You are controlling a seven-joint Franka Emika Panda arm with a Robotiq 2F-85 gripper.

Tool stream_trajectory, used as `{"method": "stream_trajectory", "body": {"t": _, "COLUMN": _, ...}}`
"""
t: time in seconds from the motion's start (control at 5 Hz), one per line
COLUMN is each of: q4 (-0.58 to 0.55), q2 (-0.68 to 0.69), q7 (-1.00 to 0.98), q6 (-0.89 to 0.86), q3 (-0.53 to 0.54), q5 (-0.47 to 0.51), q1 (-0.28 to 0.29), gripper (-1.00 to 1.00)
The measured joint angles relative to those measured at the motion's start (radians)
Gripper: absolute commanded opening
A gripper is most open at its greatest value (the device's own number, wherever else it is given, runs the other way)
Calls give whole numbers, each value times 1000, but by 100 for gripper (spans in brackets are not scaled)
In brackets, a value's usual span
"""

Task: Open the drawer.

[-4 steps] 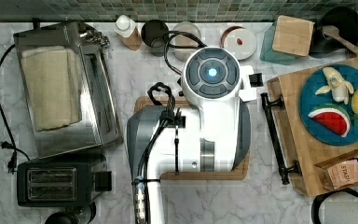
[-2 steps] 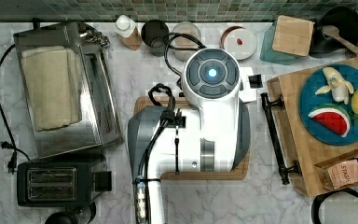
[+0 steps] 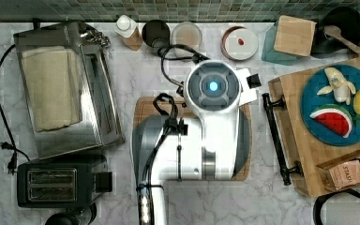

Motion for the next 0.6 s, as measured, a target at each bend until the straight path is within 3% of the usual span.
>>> {"method": "stream_trajectory", "body": {"t": 0.4, "q4": -193, "q2": -104, "q7": -541, "q6": 137, "q3": -34, "q5": 0, "q1": -17, "gripper": 100}}
{"method": "stream_trajectory", "body": {"t": 0.6, "q4": -203, "q2": -81, "q7": -677, "q6": 181, "q3": -68, "q5": -2, "q1": -29, "gripper": 100}}
